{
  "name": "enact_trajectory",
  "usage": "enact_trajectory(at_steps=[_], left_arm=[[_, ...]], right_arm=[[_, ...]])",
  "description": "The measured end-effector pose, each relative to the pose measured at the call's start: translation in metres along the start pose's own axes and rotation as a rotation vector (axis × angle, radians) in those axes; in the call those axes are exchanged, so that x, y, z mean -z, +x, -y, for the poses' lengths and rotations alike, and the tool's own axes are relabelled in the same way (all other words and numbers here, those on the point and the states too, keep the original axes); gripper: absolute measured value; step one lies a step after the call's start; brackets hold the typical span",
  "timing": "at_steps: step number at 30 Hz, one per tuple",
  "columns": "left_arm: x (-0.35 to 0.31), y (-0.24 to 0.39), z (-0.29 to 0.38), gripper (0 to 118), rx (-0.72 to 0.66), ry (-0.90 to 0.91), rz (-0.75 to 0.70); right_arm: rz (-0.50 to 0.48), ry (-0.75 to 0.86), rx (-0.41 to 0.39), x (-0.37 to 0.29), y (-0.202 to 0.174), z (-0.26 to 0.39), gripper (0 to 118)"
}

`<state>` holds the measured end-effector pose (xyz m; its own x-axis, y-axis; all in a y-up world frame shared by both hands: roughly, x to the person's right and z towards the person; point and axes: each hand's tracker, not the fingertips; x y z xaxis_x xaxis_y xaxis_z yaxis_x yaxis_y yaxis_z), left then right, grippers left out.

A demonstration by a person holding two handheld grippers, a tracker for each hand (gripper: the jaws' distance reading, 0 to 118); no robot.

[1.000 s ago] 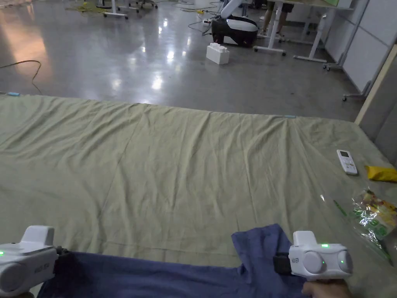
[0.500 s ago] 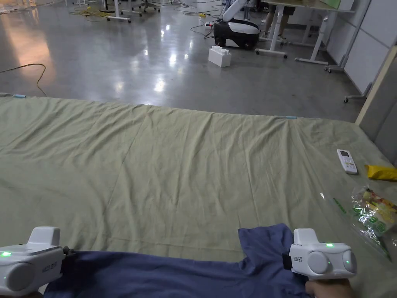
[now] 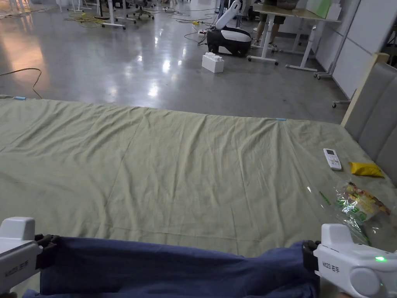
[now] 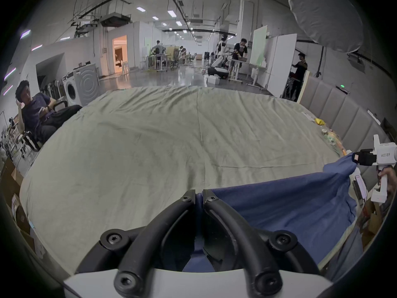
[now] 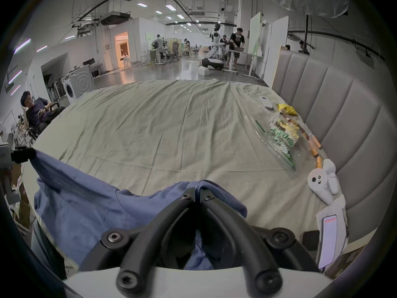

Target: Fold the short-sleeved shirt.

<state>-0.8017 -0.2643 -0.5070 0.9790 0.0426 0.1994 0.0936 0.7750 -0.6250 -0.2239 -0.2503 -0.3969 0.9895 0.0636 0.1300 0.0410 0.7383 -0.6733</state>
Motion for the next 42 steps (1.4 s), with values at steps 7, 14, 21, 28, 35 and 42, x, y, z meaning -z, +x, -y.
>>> enact_trajectory(at_steps=[7, 14, 21, 28, 35, 42], left_arm=[[-0.050, -0.010, 0.027, 6, -0.008, 0.024, 0.020], [-0.063, -0.020, 0.077, 6, 0.010, -0.077, 0.039], [-0.052, -0.019, 0.134, 6, -0.011, -0.248, 0.041], [-0.037, -0.006, 0.152, 6, 0.018, -0.269, 0.013], [-0.037, -0.016, 0.145, 32, -0.010, -0.244, 0.003], [-0.050, 0.008, 0.093, 64, -0.004, -0.014, 0.012]], right_arm=[[-0.001, -0.016, -0.054, -0.056, -0.007, 0.034, 3], [-0.009, -0.136, -0.089, -0.077, -0.011, 0.084, 3], [0.003, -0.268, -0.080, -0.061, -0.011, 0.143, 3], [-0.001, -0.291, -0.032, -0.038, -0.013, 0.165, 3], [0.073, -0.263, -0.081, -0.041, -0.024, 0.156, 32], [0.161, 0.024, -0.072, -0.066, -0.041, 0.098, 97]])
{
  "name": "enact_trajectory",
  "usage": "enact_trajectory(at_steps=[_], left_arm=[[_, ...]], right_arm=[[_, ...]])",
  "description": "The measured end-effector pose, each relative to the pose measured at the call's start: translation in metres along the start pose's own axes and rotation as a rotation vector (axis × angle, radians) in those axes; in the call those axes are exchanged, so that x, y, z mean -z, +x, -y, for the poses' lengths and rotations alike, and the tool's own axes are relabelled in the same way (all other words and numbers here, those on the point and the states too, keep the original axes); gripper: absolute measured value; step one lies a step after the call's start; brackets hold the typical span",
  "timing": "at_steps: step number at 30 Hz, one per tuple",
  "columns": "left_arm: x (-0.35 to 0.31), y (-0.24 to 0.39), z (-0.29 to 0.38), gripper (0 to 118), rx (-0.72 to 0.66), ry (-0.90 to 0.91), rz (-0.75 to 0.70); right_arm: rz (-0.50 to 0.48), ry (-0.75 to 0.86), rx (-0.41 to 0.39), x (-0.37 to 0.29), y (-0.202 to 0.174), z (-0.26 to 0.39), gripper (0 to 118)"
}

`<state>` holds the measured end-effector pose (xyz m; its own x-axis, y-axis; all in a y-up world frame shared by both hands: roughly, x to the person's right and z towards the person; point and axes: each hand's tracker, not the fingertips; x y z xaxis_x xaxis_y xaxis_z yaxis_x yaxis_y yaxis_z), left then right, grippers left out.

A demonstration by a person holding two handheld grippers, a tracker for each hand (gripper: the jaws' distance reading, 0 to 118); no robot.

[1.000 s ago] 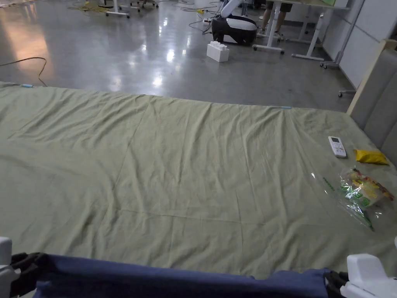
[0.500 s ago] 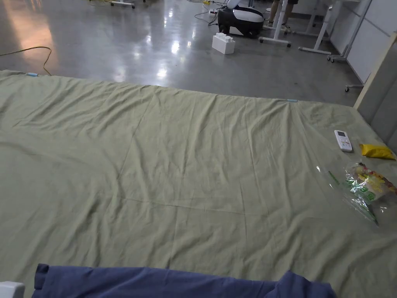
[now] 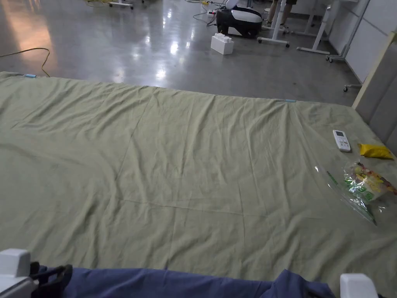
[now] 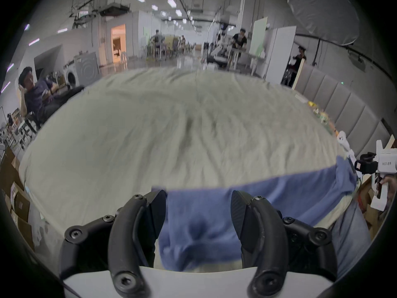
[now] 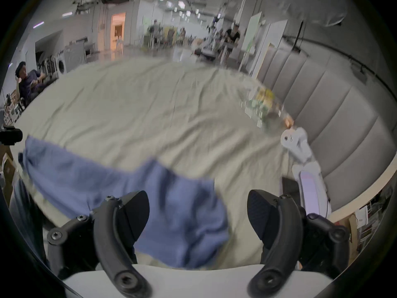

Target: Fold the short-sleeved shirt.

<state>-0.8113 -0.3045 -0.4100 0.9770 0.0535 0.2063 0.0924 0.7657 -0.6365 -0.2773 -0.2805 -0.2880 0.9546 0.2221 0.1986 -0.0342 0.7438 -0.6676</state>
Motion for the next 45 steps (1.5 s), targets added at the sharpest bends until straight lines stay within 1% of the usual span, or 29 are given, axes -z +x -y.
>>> enact_trajectory(at_steps=[3, 6, 9, 11, 12, 13, 14, 15, 16, 17, 19, 22, 25, 27, 30, 32, 35, 38, 43, 45], left_arm=[[-0.003, 0.021, -0.026, 64, 0.014, 0.118, -0.025], [-0.005, 0.045, -0.052, 64, 0.045, 0.251, -0.081], [-0.011, 0.065, -0.075, 63, 0.015, 0.358, -0.092], [-0.016, 0.075, -0.087, 57, 0.007, 0.426, -0.097], [-0.020, 0.081, -0.092, 52, 0.015, 0.460, -0.104], [-0.022, 0.085, -0.096, 48, 0.022, 0.489, -0.109], [-0.025, 0.090, -0.099, 46, 0.035, 0.518, -0.119], [-0.028, 0.094, -0.102, 46, 0.054, 0.546, -0.130], [-0.032, 0.098, -0.104, 35, 0.065, 0.566, -0.134], [-0.034, 0.102, -0.106, 25, 0.074, 0.580, -0.141], [-0.036, 0.107, -0.108, 12, 0.079, 0.579, -0.146], [-0.037, 0.112, -0.107, 6, 0.091, 0.589, -0.130], [-0.038, 0.115, -0.105, 6, 0.113, 0.591, -0.132], [-0.039, 0.110, -0.102, 6, 0.083, 0.582, -0.109], [-0.040, 0.098, -0.095, 4, 0.077, 0.569, -0.125], [-0.042, 0.085, -0.087, 4, 0.041, 0.568, -0.131], [-0.044, 0.060, -0.075, 4, -0.016, 0.512, -0.137], [-0.044, 0.027, -0.062, 4, -0.067, 0.428, -0.123], [-0.040, -0.031, -0.042, 4, -0.136, 0.250, -0.039], [-0.035, -0.053, -0.033, 4, -0.167, 0.172, 0.016]], right_arm=[[-0.019, 0.161, 0.055, -0.006, -0.012, -0.029, 97], [0.011, 0.299, 0.092, -0.012, -0.030, -0.056, 97], [0.011, 0.409, 0.129, -0.015, -0.046, -0.078, 93], [-0.021, 0.501, 0.163, -0.019, -0.055, -0.088, 82], [-0.011, 0.534, 0.165, -0.022, -0.060, -0.093, 75], [0.002, 0.559, 0.164, -0.025, -0.065, -0.097, 64], [0.013, 0.582, 0.160, -0.028, -0.070, -0.101, 60], [0.025, 0.616, 0.146, -0.032, -0.075, -0.105, 60], [0.046, 0.630, 0.134, -0.035, -0.079, -0.108, 42], [0.074, 0.656, 0.114, -0.039, -0.083, -0.112, 29], [0.056, 0.658, 0.135, -0.040, -0.086, -0.115, 11], [0.056, 0.671, 0.169, -0.041, -0.089, -0.118, 3], [0.060, 0.680, 0.161, -0.041, -0.091, -0.120, 2], [0.056, 0.693, 0.143, -0.043, -0.092, -0.121, 1], [0.052, 0.708, 0.122, -0.046, -0.093, -0.124, 1], [0.049, 0.711, 0.111, -0.048, -0.095, -0.124, 1], [0.037, 0.699, 0.083, -0.045, -0.098, -0.123, 1], [0.024, 0.680, 0.076, -0.038, -0.100, -0.121, 1], [0.001, 0.637, 0.057, -0.028, -0.104, -0.115, 1], [-0.003, 0.621, 0.042, -0.026, -0.107, -0.112, 1]])
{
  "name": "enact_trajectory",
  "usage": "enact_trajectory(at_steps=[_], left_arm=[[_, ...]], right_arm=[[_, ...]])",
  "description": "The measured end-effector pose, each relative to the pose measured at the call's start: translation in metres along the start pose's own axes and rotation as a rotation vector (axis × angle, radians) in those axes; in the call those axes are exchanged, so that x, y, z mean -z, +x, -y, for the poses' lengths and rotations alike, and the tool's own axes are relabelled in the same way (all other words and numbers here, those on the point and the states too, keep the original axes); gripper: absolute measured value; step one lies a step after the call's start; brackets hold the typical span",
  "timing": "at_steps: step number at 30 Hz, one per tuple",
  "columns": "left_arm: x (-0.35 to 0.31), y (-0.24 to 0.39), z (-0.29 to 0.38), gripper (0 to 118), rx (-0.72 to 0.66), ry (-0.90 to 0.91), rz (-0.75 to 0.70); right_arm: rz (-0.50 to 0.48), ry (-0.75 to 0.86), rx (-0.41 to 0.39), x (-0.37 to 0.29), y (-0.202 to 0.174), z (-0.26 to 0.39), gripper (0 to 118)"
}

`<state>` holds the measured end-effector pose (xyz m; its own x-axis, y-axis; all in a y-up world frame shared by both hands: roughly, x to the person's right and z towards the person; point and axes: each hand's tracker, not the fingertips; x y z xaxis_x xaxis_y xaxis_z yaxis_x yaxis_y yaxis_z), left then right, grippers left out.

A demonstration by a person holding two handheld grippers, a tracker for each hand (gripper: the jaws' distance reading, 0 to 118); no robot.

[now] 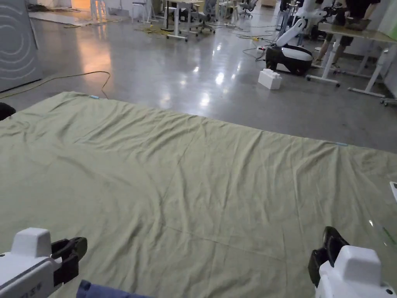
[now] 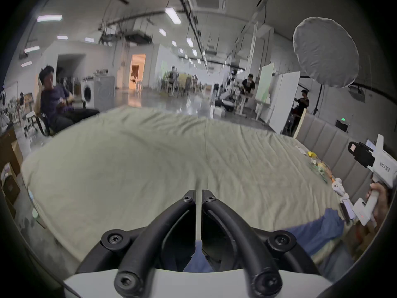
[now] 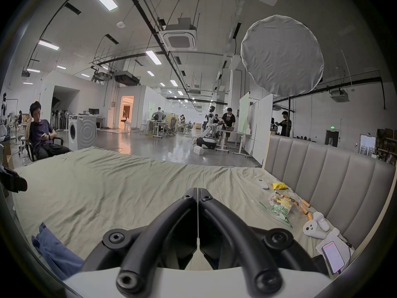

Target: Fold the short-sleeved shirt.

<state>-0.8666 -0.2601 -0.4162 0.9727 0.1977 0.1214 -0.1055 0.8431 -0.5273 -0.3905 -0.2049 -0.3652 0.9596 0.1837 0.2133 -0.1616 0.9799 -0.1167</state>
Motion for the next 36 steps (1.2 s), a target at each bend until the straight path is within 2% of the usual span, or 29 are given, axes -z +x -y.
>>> enact_trajectory(at_steps=[3, 7, 9, 11, 12, 13, 14, 15, 20, 23, 24, 25, 27, 28, 30, 31, 33, 34, 36], left_arm=[[0.013, -0.035, 0.013, 4, -0.085, -0.121, 0.076], [0.039, -0.073, 0.032, 4, -0.265, -0.276, 0.190], [0.049, -0.084, 0.039, 5, -0.286, -0.319, 0.234], [0.054, -0.091, 0.046, 27, -0.311, -0.330, 0.245], [0.058, -0.095, 0.049, 43, -0.339, -0.351, 0.255], [0.063, -0.098, 0.051, 67, -0.363, -0.372, 0.270], [0.068, -0.101, 0.054, 77, -0.390, -0.404, 0.302], [0.073, -0.103, 0.058, 79, -0.413, -0.420, 0.323], [0.096, -0.111, 0.076, 79, -0.500, -0.497, 0.357], [0.098, -0.116, 0.080, 75, -0.623, -0.461, 0.467], [0.101, -0.115, 0.084, 71, -0.667, -0.472, 0.503], [0.104, -0.112, 0.089, 62, -0.719, -0.501, 0.532], [0.101, -0.093, 0.095, 43, -0.701, -0.508, 0.540], [0.102, -0.083, 0.098, 37, -0.679, -0.515, 0.539], [0.104, -0.072, 0.105, 35, -0.652, -0.528, 0.529], [0.107, -0.074, 0.103, 30, -0.654, -0.535, 0.537], [0.106, -0.069, 0.103, 29, -0.683, -0.524, 0.565], [0.104, -0.064, 0.101, 22, -0.681, -0.527, 0.561], [0.102, -0.063, 0.097, 12, -0.578, -0.535, 0.482]], right_arm=[[-0.006, -0.016, -0.001, -0.002, -0.004, 0.005, 1], [-0.027, -0.052, -0.004, -0.002, -0.008, 0.013, 1], [-0.033, -0.061, -0.013, -0.002, -0.009, 0.015, 1], [-0.033, -0.064, -0.016, -0.002, -0.009, 0.015, 1], [-0.037, -0.061, -0.018, -0.002, -0.009, 0.015, 1], [-0.038, -0.060, -0.021, -0.002, -0.009, 0.015, 1], [-0.035, -0.060, -0.026, -0.002, -0.009, 0.014, 1], [-0.035, -0.060, -0.029, -0.002, -0.009, 0.014, 1], [-0.034, -0.070, -0.032, -0.001, -0.010, 0.014, 1], [-0.034, -0.081, -0.035, -0.001, -0.010, 0.017, 1], [-0.031, -0.083, -0.036, -0.001, -0.010, 0.018, 1], [-0.030, -0.086, -0.034, -0.002, -0.010, 0.019, 1], [-0.026, -0.092, -0.029, -0.002, -0.009, 0.022, 1], [-0.021, -0.098, -0.030, -0.002, -0.008, 0.023, 1], [-0.019, -0.111, -0.027, -0.002, -0.007, 0.026, 1], [-0.018, -0.118, -0.024, -0.002, -0.006, 0.027, 1], [-0.018, -0.137, -0.023, -0.002, -0.006, 0.029, 1], [-0.018, -0.138, -0.026, -0.002, -0.005, 0.030, 1], [-0.019, -0.140, -0.027, -0.002, -0.004, 0.030, 1]])
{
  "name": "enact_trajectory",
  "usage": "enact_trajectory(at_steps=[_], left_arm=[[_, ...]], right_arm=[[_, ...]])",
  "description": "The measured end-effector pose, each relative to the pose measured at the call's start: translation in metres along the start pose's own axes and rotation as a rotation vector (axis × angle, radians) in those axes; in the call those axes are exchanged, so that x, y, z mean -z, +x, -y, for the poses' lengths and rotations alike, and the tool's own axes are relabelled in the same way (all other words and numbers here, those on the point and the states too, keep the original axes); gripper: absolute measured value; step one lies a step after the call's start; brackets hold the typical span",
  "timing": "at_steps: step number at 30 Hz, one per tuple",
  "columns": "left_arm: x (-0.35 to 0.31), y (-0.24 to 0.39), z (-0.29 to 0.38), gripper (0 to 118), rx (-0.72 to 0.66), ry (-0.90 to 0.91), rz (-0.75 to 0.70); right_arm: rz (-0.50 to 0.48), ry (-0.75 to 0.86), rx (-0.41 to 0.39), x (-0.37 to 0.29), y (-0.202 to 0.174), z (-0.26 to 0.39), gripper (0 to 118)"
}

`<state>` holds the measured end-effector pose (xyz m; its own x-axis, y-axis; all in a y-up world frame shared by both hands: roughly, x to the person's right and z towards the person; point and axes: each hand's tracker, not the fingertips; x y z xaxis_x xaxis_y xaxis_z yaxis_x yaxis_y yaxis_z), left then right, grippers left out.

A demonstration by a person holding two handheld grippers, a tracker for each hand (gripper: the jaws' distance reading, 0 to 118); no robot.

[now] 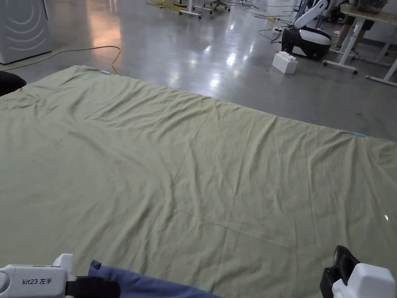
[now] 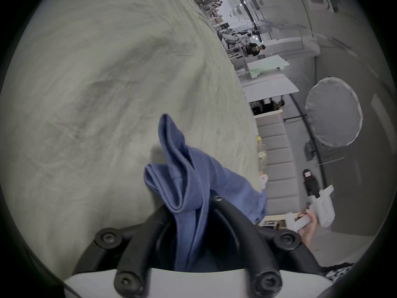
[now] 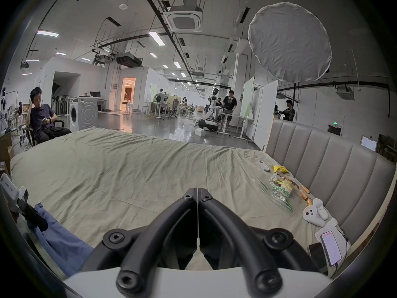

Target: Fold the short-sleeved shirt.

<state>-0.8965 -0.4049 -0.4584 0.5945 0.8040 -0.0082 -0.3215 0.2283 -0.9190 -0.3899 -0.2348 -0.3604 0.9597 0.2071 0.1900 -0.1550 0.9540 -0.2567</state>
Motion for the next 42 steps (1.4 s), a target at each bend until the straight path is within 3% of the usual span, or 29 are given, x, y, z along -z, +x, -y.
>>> enact_trajectory(at_steps=[17, 26, 29, 32, 38, 42], left_arm=[[-0.083, 0.069, -0.026, 8, 0.172, 0.103, -0.121], [-0.141, 0.084, -0.038, 8, 0.231, 0.154, -0.459], [-0.129, 0.100, -0.027, 8, 0.267, 0.136, -0.477], [-0.113, 0.117, -0.017, 7, 0.282, 0.133, -0.478], [-0.077, 0.159, 0.004, 8, 0.262, 0.111, -0.273], [-0.041, 0.183, 0.022, 8, 0.274, 0.056, -0.226]], right_arm=[[-0.005, 0.005, 0.009, -0.002, 0.009, 0.000, 1], [-0.024, 0.013, 0.023, -0.003, 0.006, 0.002, 1], [-0.027, 0.015, 0.039, -0.003, 0.005, 0.002, 1], [-0.037, 0.009, 0.049, -0.002, 0.004, 0.003, 1], [-0.043, 0.013, 0.054, -0.006, 0.004, 0.003, 1], [-0.039, 0.007, 0.064, -0.007, 0.009, 0.006, 1]])
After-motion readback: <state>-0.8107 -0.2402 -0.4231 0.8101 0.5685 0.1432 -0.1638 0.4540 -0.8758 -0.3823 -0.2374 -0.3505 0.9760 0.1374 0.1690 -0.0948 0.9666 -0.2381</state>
